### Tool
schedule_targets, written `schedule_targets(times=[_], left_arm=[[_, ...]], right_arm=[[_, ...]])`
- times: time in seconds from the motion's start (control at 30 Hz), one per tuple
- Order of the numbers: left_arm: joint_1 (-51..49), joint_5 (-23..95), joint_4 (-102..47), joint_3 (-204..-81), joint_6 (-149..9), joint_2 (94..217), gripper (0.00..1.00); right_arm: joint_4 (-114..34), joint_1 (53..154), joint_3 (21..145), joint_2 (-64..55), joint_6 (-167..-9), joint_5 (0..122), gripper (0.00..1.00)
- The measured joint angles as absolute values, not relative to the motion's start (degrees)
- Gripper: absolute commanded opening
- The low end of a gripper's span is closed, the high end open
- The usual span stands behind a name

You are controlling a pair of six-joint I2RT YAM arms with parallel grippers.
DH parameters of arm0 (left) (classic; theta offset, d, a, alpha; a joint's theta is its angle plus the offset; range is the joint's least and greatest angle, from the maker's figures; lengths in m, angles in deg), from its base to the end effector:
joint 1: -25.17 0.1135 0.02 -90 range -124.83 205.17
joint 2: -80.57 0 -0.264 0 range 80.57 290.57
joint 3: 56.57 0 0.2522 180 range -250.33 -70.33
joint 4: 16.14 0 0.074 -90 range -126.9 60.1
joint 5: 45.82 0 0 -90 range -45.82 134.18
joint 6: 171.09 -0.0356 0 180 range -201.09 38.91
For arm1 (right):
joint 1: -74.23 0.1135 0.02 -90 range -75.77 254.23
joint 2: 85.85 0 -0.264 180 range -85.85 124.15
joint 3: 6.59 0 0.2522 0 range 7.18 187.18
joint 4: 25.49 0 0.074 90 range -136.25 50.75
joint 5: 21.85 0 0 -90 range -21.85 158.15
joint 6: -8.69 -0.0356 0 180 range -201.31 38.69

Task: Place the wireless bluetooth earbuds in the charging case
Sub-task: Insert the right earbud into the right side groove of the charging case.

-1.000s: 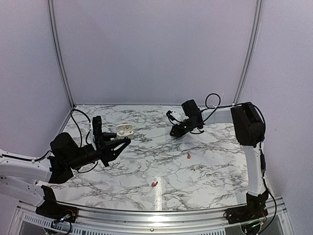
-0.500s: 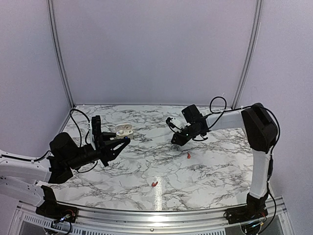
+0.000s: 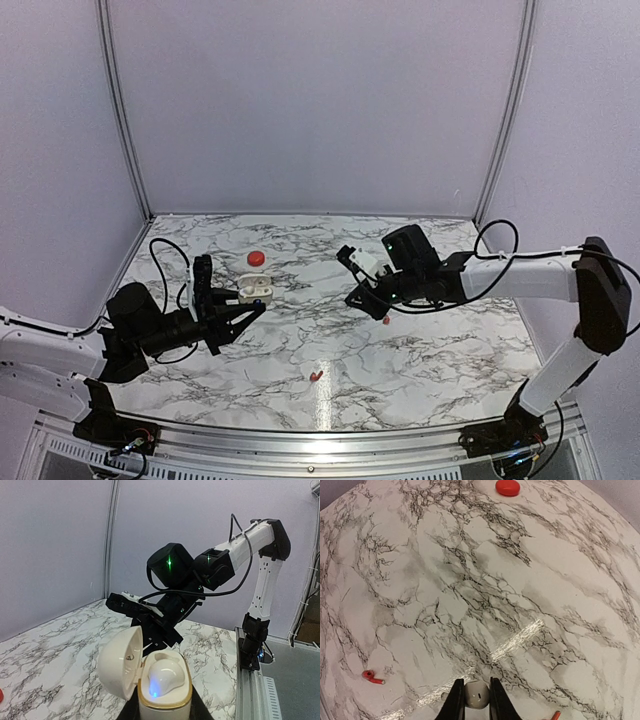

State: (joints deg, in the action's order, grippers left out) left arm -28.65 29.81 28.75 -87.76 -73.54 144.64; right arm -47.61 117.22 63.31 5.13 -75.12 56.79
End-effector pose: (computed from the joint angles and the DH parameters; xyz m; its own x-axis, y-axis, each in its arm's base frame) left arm 0.1242 -0.1848 0.2366 0.0002 -0.2159 -0.9764 0.9333 0.3506 -0.0773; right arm 0.2434 0.2364 0.2122 -0.4144 -0.5308 -0.7393 -0.8230 0.5653 0.0554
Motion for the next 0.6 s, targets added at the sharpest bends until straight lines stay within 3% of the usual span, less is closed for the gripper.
schedule_targets(times=[0.6], left_arm=[[-28.65, 29.73, 28.69, -85.14, -72.03, 144.62, 0.0]], right_arm=[[-41.47, 126.72, 50.48, 4.93, -92.6, 63.02, 0.1]])
